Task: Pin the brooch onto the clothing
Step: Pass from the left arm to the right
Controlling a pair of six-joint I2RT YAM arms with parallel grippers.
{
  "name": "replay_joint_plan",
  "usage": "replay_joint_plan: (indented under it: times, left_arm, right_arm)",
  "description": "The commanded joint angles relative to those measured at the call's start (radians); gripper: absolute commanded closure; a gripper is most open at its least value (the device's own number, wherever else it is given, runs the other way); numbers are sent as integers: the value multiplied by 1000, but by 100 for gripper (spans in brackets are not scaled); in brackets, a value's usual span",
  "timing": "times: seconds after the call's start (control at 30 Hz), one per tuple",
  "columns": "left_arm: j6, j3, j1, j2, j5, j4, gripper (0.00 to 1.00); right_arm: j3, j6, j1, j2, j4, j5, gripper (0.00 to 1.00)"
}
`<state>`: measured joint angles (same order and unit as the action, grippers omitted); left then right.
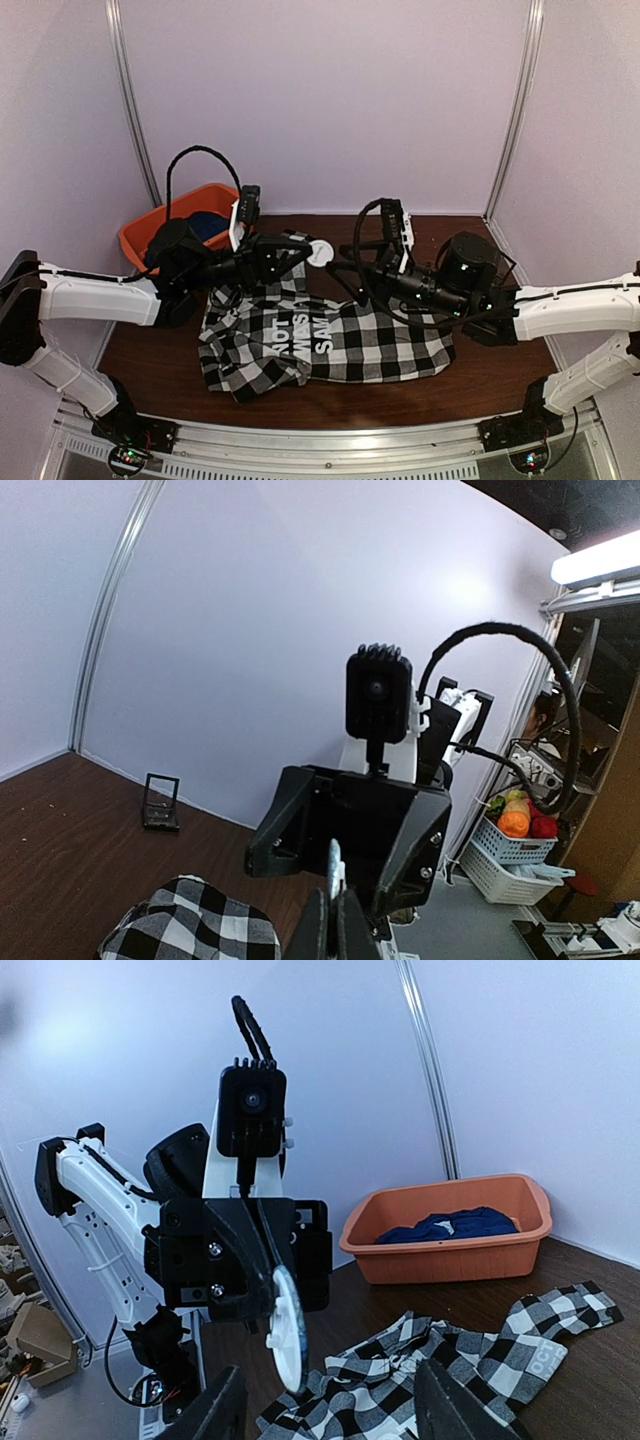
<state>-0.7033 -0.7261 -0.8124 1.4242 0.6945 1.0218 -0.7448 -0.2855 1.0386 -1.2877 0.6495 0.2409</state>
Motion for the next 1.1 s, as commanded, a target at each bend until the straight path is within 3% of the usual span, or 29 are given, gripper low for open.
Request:
replay_joint_plan:
  times: [0.0,0.3,0.5,0.67,0.93,1.07]
  left_arm:
    - [-12,7,6,16,18,45,100]
    - [-10,13,6,15,11,50,100]
    - [-14,14,5,18,11,61,100]
    - [-19,14,6,22,14,67,100]
    - [-22,17,5,19,11,73,100]
    - [-25,16,6,21,18,76,100]
  right_arm:
    - [-49,-9,7,-19,32,25,44]
    - [-57,-1,8,-32,27,42,71]
    - [-47,-2,8,-36,24,44,74]
    - [-49,-2,8,-35,24,49,89]
    - [-71,-11,8,-58,-5,74,93]
    - [-78,-9,8,-61,-8,77,100]
